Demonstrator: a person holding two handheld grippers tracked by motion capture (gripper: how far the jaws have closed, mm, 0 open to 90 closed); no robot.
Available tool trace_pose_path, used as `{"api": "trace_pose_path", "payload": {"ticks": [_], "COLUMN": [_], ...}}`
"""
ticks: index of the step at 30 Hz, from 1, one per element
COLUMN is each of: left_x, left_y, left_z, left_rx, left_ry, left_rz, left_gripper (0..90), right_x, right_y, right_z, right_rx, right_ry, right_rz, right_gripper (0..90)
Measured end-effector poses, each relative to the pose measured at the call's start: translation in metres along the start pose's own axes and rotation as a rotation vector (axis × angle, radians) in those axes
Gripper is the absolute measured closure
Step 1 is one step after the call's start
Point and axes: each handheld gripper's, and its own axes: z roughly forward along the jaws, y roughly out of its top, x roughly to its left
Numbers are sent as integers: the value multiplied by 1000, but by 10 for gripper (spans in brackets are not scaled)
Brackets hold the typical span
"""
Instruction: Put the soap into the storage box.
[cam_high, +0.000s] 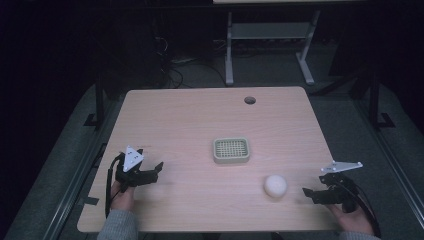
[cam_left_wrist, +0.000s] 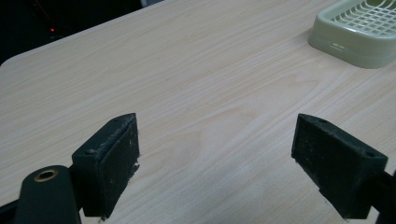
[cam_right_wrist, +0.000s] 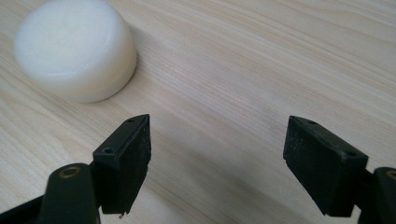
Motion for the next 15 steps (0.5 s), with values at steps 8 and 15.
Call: {"api": "trace_pose_path", "payload": {"ticks": [8, 15], "left_x": [0, 1], "left_y": [-1, -1], "left_z": [-1, -1], "left_rx": [2, 1], "left_ry": [-8, -5], "left_rz": [-2, -1], "left_gripper": [148, 149], "right_x": [7, 12], "right_y": [7, 17], "right_z": [-2, -6], "right_rx": [12, 16], "right_ry": [-7, 18], "right_rz": [-13, -24], "right_gripper": [227, 227]}}
